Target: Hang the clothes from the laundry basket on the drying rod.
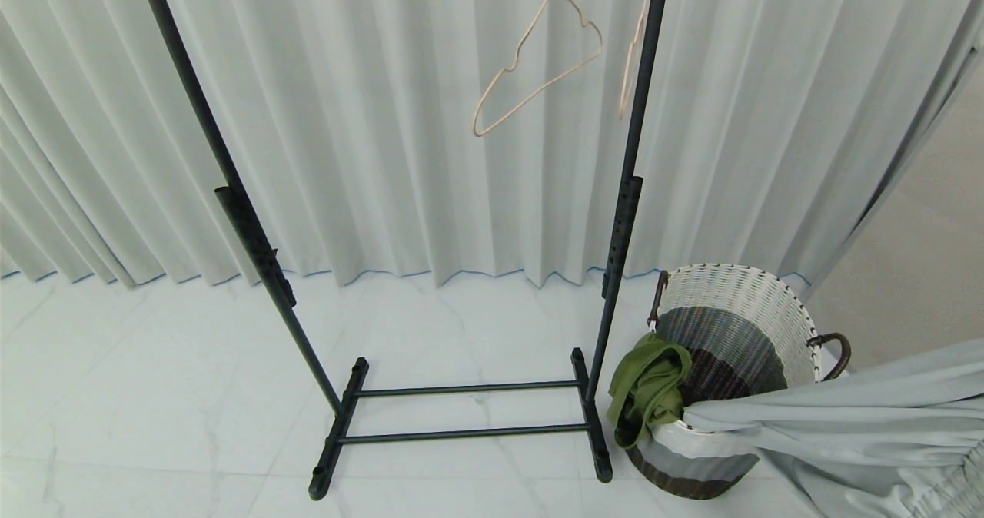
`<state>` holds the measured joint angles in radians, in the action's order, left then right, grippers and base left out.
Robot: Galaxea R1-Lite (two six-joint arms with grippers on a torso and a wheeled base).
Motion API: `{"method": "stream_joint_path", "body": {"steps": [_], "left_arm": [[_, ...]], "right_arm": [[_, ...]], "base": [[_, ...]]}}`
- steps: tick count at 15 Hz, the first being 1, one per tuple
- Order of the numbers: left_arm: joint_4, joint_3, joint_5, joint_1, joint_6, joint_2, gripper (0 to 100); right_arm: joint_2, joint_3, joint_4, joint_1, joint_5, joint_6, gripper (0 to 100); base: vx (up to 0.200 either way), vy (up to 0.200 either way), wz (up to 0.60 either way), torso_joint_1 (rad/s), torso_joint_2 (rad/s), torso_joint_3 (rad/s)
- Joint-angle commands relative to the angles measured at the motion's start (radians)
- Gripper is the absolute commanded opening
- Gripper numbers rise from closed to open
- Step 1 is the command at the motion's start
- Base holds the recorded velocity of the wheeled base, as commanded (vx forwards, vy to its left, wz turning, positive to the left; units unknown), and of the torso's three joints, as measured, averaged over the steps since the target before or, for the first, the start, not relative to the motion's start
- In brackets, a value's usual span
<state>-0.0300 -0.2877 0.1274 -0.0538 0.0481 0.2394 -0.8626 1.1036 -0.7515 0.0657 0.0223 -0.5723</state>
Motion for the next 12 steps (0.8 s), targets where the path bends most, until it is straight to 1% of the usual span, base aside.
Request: {"method": "stream_joint_path", "body": {"steps": [1, 2, 3, 4, 5, 6, 8, 10, 11, 12], "left_arm": [[-0.042, -0.412, 0.04, -0.199, -0.042, 0.589, 100], [-0.042, -0.443, 0.031, -0.314, -0.042, 0.658, 100], [-0.042, -0.467, 0.001, -0.408, -0.042, 0.735, 100], [-0.044, -0.501, -0.061, -0.488, -0.048, 0.827, 100], [-0.044, -0.547, -0.147, -0.578, -0.063, 0.936, 100], [-0.044, -0.582, -0.218, -0.65, -0.108, 1.026, 100], [-0.045, -0.619, -0.301, -0.801, -0.218, 1.186, 100], [-0.048, -0.62, -0.328, -0.891, -0.266, 1.299, 100], [-0.061, -0.627, -0.328, -0.942, -0.31, 1.351, 100], [-0.076, -0.637, -0.328, -0.974, -0.341, 1.381, 100]], "right_arm": [[-0.007, 0.032, 0.003, 0.051, 0.01, 0.039, 0], [-0.007, 0.045, 0.003, 0.063, 0.011, 0.058, 0], [-0.003, 0.058, 0.003, 0.065, 0.013, 0.069, 0], [0.0, 0.065, 0.003, 0.065, 0.021, 0.085, 0], [0.004, 0.078, 0.003, 0.065, 0.034, 0.112, 0], [0.004, 0.087, 0.003, 0.065, 0.047, 0.137, 0], [0.005, 0.085, 0.003, 0.065, 0.071, 0.178, 0], [0.004, 0.085, 0.008, 0.065, 0.097, 0.201, 0], [0.002, 0.085, 0.008, 0.065, 0.107, 0.21, 0], [0.002, 0.085, 0.009, 0.066, 0.111, 0.21, 0]], "base": [[0.0, 0.0, 0.0, 0.0, 0.0, 0.0], [0.0, 0.0, 0.0, 0.0, 0.0, 0.0], [0.0, 0.0, 0.0, 0.0, 0.0, 0.0], [0.0, 0.0, 0.0, 0.0, 0.0, 0.0], [0.0, 0.0, 0.0, 0.0, 0.0, 0.0], [0.0, 0.0, 0.0, 0.0, 0.0, 0.0], [0.0, 0.0, 0.0, 0.0, 0.0, 0.0], [0.0, 0.0, 0.0, 0.0, 0.0, 0.0], [0.0, 0.0, 0.0, 0.0, 0.0, 0.0], [0.0, 0.0, 0.0, 0.0, 0.0, 0.0]]}}
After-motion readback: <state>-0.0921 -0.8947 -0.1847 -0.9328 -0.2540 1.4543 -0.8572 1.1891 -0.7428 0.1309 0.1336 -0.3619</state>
